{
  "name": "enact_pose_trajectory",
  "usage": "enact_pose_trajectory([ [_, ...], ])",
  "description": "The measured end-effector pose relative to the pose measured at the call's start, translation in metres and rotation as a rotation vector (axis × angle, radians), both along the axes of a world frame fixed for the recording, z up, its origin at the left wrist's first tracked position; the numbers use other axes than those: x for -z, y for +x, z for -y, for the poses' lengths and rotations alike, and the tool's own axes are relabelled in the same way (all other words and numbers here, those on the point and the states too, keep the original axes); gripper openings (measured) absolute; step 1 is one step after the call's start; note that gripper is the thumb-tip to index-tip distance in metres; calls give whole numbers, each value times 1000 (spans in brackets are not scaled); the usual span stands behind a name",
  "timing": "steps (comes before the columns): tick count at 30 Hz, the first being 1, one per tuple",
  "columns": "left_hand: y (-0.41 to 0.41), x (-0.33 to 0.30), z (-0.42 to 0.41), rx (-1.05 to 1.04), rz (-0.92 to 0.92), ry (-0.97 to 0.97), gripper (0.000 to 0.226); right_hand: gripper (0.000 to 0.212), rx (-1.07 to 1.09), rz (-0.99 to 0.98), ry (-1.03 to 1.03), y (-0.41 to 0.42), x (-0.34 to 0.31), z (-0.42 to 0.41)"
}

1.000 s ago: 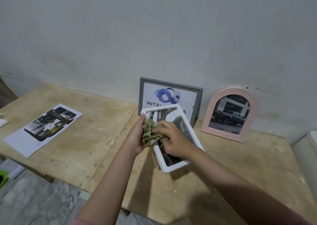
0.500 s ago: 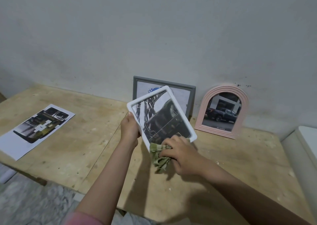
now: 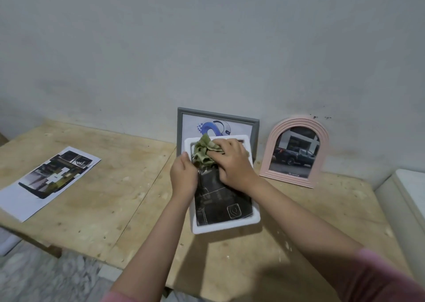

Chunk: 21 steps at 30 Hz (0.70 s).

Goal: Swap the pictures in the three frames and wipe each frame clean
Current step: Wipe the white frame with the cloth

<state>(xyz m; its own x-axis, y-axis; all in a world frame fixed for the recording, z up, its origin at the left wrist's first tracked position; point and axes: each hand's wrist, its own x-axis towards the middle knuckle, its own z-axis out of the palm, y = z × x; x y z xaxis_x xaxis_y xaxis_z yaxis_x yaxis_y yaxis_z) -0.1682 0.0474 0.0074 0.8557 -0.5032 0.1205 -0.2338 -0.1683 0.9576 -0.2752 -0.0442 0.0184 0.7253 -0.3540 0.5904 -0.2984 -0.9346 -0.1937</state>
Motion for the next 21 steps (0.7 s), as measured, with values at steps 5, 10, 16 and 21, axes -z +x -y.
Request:
enact_pose_trajectory([
  [5,13,0,-11,-51,-23,-1,41,45,145,108,74,-13,10,17],
  [10,17,-6,-7,-186,-143,-28,45,41,194,116,161,-21,29,-9],
  [16,38,-6,-9,-344,-187,-77,47,42,153,24,245,-47,61,-28],
  [21,50,-6,-21,-329,-54,-83,45,25,-14,40,730,-60,58,-19],
])
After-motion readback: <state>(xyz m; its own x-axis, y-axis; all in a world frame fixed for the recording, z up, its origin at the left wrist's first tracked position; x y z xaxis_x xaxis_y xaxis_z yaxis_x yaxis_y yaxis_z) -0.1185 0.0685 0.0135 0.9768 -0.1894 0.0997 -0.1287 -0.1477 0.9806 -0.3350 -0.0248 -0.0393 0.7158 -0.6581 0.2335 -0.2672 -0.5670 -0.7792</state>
